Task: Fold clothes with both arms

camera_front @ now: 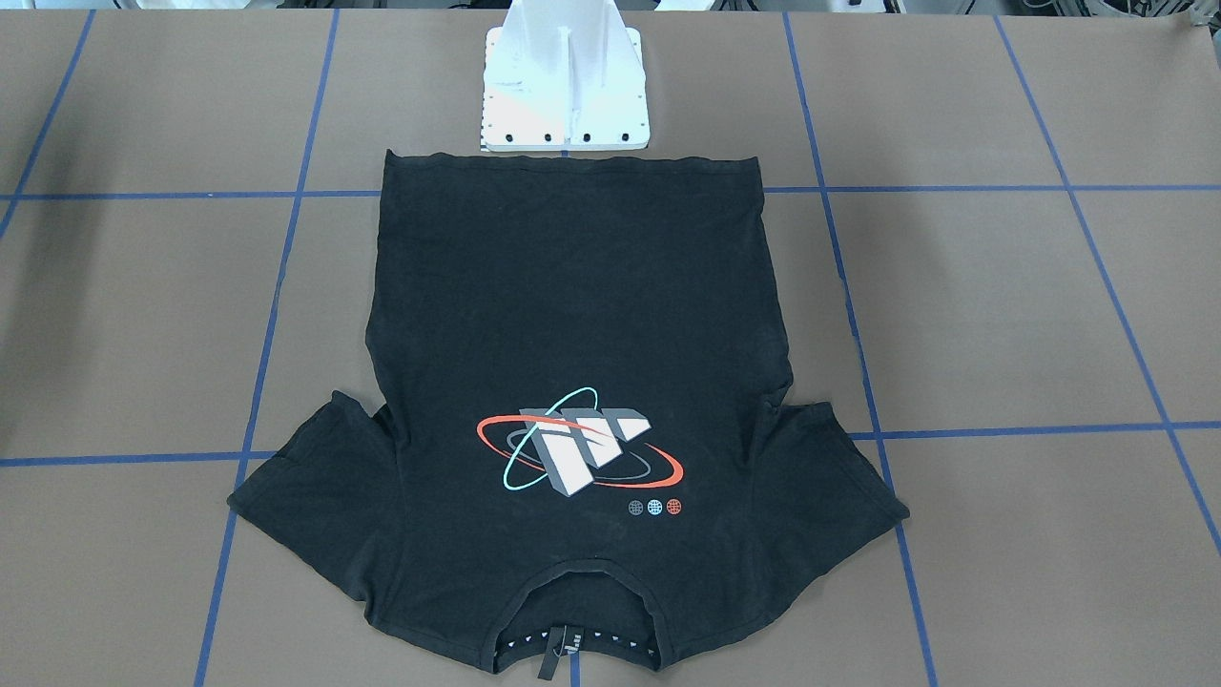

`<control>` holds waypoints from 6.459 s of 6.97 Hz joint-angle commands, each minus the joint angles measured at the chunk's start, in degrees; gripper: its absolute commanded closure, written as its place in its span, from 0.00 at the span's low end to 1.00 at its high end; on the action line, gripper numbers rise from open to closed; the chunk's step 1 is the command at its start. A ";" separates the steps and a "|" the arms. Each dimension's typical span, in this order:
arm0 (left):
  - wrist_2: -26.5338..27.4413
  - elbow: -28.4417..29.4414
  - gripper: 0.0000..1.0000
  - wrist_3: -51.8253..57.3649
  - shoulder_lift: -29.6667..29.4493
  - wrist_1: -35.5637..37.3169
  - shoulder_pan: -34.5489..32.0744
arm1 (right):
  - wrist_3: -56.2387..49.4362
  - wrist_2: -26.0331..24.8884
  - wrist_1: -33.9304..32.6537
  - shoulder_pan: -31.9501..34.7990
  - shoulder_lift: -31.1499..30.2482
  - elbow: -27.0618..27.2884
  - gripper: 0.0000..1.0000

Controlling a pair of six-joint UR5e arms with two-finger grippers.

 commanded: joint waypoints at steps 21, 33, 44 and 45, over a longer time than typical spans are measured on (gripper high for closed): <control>-0.10 -1.88 0.01 -0.49 0.35 -3.60 0.56 | 52.88 -11.16 27.60 -28.92 31.36 -24.98 0.12; -0.19 -2.32 0.01 -0.22 1.05 -3.78 0.65 | 48.31 -17.13 24.88 -30.68 36.19 -29.11 0.25; -0.19 -1.88 0.01 -0.05 1.05 -3.69 0.65 | 47.87 -17.49 24.97 -30.85 36.28 -29.99 1.00; -0.19 -1.88 0.01 -0.13 1.05 -3.69 0.65 | 47.96 -16.53 24.79 -29.55 36.37 -28.86 1.00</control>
